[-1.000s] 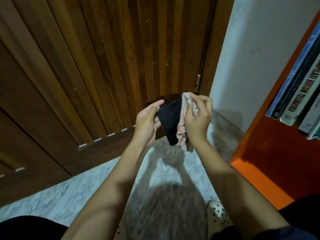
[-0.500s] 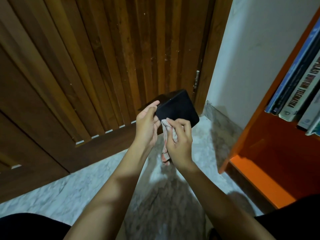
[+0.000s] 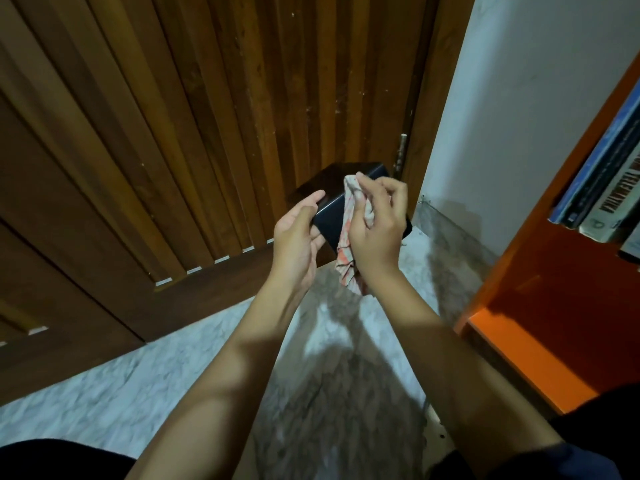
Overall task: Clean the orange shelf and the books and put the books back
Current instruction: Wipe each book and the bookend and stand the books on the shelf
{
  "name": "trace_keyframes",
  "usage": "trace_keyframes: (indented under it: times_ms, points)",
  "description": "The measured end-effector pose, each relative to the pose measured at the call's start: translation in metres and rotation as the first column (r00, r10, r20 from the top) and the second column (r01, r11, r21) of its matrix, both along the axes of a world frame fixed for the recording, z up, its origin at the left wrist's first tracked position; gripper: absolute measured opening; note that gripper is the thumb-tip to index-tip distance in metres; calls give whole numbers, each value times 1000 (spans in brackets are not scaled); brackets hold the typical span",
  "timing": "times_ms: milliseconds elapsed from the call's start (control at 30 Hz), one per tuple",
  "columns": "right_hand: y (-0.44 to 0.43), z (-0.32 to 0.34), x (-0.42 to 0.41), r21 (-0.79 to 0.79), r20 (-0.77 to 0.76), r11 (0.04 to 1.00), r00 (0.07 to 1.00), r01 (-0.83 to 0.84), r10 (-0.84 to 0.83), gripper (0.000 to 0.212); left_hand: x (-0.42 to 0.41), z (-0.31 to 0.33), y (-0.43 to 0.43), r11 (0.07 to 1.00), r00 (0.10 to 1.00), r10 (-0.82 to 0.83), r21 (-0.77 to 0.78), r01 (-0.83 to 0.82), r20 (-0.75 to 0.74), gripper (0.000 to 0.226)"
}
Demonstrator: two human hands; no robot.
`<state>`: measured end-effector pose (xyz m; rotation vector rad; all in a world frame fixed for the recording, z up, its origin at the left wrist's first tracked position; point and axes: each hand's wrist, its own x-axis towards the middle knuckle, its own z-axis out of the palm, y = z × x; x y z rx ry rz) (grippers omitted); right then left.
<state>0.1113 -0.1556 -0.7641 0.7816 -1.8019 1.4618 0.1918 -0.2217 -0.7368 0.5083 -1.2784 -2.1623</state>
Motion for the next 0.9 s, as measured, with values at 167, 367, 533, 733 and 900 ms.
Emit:
trace_keyframes:
  times_ms: [167,367,533,733,900]
  points:
    - [0,-17,-24,-10,111,999,993,34,-33,27,1,-11,-12,999,999,19,27,-20,42,32]
    - [20,-90,-51,17,441,1000,897,22,-27,18,1,-37,-27,987,984,52,-156,-25,172,34]
    - [51,-190,-44,259,731,957,674,-129,-107,14,-13,-84,-38,967,949,47,-252,35,313,35]
    - [72,-261,-15,465,771,864,569,-195,-286,17,-29,-149,-44,966,868,66,-248,67,492,34]
    - [83,-304,-4,486,848,816,395,-312,-354,20,-39,-188,-48,977,826,74,-207,53,559,31]
